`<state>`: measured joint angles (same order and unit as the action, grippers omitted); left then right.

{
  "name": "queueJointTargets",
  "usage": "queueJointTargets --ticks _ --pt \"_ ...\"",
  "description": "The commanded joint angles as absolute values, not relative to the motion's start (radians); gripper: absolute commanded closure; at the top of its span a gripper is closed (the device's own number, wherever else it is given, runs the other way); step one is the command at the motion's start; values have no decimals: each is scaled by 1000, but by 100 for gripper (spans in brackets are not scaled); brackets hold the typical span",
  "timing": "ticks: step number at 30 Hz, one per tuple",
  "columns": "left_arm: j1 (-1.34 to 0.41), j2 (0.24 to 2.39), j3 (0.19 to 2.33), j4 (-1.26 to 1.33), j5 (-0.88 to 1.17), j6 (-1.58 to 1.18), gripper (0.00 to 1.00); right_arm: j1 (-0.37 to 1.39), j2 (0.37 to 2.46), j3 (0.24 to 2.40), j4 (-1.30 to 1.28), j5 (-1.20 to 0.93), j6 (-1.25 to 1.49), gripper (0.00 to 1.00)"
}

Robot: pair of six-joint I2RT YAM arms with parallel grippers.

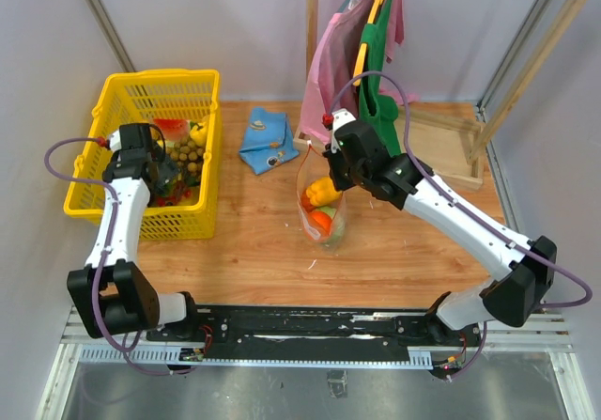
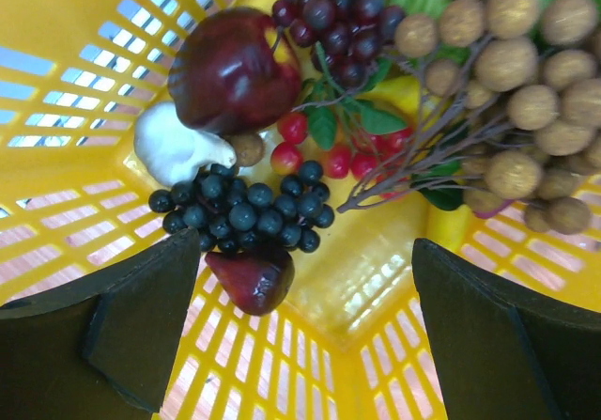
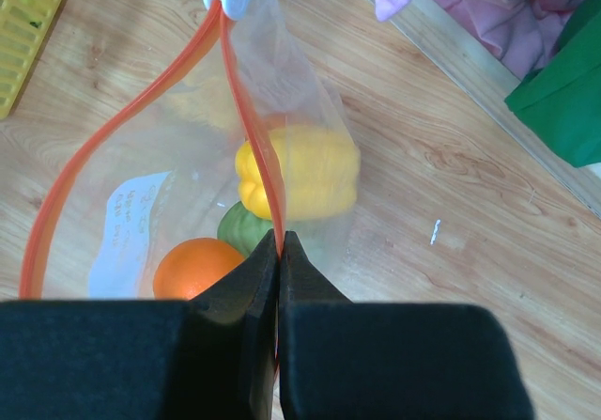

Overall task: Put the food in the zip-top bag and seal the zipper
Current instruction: Pick up the fake fruit from the bin.

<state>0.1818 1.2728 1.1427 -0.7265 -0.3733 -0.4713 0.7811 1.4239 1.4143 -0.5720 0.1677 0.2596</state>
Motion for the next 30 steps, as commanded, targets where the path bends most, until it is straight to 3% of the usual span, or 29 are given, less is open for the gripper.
queueJointTargets --ticks 1,10,22,30 --pt "204 1335 1092 -667 -399 -467 4 769 1439 1439 -567 155 258 99" --pt "209 1445 1008 -614 -392 -464 8 769 1457 1446 -568 150 262 99" --pt "212 1599 928 -544 -270 -467 6 770 1478 1455 -574 152 261 99" --pt "212 1618 928 -524 -136 -466 17 769 1488 1460 -576 160 258 99"
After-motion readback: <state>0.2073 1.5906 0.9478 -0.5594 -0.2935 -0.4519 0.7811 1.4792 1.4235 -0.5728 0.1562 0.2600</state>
